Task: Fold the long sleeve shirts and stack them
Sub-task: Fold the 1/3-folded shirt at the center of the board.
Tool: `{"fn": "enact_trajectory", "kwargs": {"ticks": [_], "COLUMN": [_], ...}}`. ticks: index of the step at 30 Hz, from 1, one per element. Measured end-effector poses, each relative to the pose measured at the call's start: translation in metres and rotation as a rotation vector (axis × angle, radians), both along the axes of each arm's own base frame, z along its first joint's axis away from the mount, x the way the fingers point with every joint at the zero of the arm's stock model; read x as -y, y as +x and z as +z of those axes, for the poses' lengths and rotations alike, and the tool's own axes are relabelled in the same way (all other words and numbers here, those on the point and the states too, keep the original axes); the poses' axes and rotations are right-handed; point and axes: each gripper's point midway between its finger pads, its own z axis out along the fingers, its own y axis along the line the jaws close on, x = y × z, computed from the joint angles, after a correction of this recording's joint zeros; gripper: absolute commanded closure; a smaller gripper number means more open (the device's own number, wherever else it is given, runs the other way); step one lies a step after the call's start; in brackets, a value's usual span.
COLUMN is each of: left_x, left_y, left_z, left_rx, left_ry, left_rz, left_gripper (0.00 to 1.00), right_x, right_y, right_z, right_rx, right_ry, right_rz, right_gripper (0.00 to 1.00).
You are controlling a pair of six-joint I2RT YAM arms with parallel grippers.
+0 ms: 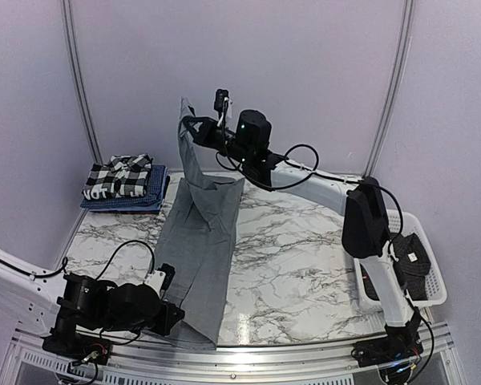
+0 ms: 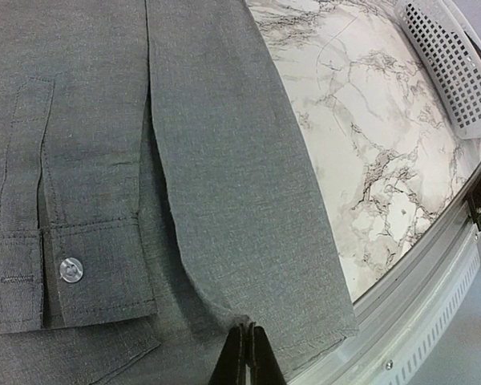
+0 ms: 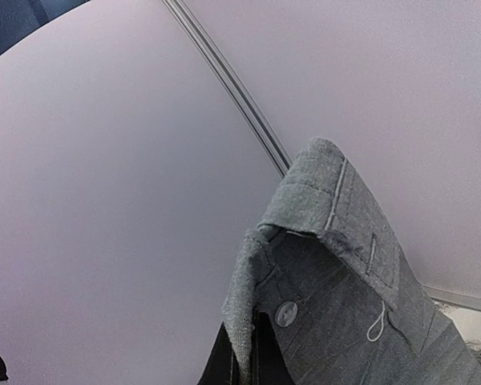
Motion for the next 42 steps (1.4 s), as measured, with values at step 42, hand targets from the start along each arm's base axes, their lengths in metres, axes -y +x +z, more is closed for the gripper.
{"fn": "enact_trajectory", "kwargs": {"ticks": [42], "left_x": [-0.004], "left_y": [-0.010], "left_z": [-0.026], "left_rx": [-0.037], "left_ry": [0.076], "left_rz": [0.019], "left_gripper": [0.85], "right_x": [-0.011], "right_y": [-0.013], "right_z": [-0.033], "right_rx": [-0.054], "right_ry": [-0.044], "right_rz": [0.043], "right_gripper": [1.00]}}
